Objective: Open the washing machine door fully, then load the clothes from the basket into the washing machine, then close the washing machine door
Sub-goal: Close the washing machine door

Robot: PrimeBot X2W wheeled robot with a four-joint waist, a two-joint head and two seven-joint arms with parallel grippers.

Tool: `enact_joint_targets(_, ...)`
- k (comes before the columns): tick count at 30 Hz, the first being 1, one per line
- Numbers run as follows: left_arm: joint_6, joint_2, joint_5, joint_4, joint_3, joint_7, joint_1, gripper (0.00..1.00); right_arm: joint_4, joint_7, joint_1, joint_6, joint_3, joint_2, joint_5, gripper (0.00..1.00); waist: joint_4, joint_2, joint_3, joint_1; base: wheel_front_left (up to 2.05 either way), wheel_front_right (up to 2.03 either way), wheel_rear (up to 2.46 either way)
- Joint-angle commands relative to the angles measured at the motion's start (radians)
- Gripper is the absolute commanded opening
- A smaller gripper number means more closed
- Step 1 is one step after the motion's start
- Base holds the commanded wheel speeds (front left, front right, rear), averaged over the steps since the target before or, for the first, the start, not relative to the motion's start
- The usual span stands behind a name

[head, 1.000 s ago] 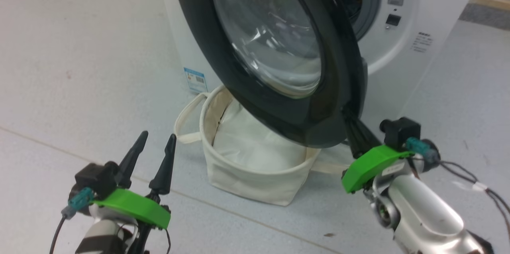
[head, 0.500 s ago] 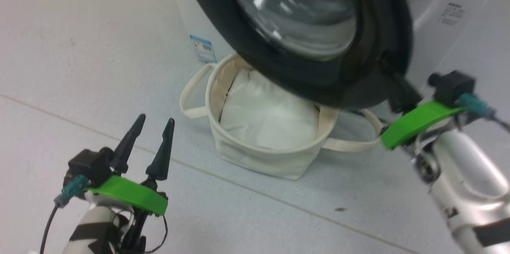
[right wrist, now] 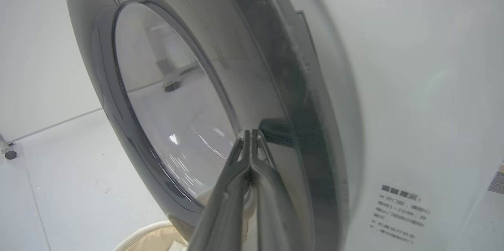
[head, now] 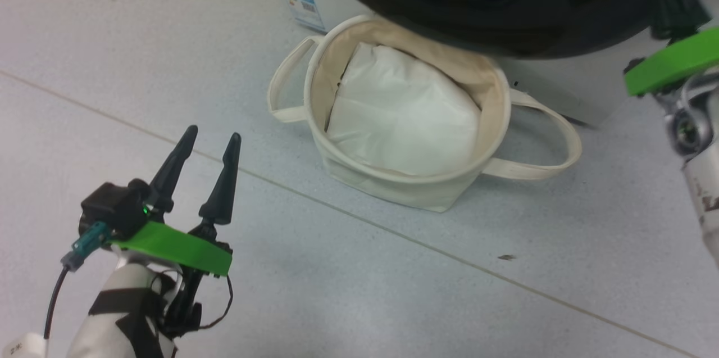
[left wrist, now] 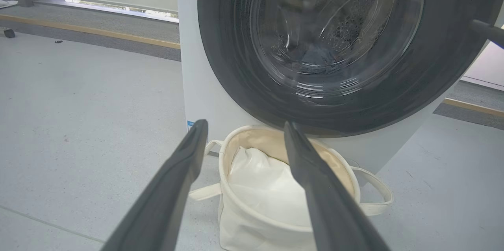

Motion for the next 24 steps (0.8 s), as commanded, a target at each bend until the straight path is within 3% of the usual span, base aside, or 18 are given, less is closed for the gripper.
enact_joint_targets(1, -0.006, 0.035, -0.008, -0.036, 0.043, -0.012, -0.041, 1.0, -0.013, -0.012, -0.046, 0.004, -0.004, -0.019, -0.001, 0.0, 0.02, 0.0, 0.023, -0.0002, 0.0, 0.0, 0.0)
enact_joint_targets(7, -0.006, 0.029, -0.014, -0.044, 0.044, -0.012, -0.049, 1.0, 0.032, -0.012, -0.119, 0.004, -0.012, -0.048, 0.0, 0.0, 0.034, 0.0, 0.039, -0.0002, 0.0, 0.0, 0.0)
enact_joint_targets(11, -0.006, 0.026, -0.02, -0.047, 0.055, -0.012, -0.049, 1.0, 0.022, -0.012, -0.118, 0.004, -0.002, -0.03, 0.011, 0.0, 0.019, 0.0, 0.036, -0.0002, 0.0, 0.0, 0.0)
enact_joint_targets(12, -0.006, 0.024, -0.021, -0.048, 0.06, -0.012, -0.048, 1.0, 0.013, -0.012, -0.104, 0.004, 0.004, -0.023, 0.012, 0.11, 0.012, 0.0, 0.032, -0.0002, 0.0, 0.0, 0.0)
enact_joint_targets(13, -0.006, 0.022, -0.022, -0.048, 0.064, -0.012, -0.047, 1.0, -0.001, -0.012, -0.086, 0.004, 0.007, -0.014, 0.016, 0.69, 0.003, 0.0, 0.026, -0.0002, 0.0, 0.0, 0.0)
enact_joint_targets(14, -0.006, 0.02, -0.023, -0.048, 0.067, -0.012, -0.047, 1.0, -0.018, -0.012, -0.062, 0.004, 0.011, -0.005, 0.02, 1.0, -0.006, 0.0, 0.019, -0.0002, 0.0, 0.0, 0.0)
enact_joint_targets(24, -0.006, 0.014, -0.036, -0.031, 0.077, -0.012, -0.024, 1.0, -0.192, -0.012, 0.235, 0.004, -0.036, 0.075, 0.101, 1.0, -0.14, 0.0, -0.094, -0.0002, 0.0, 0.0, 0.0)
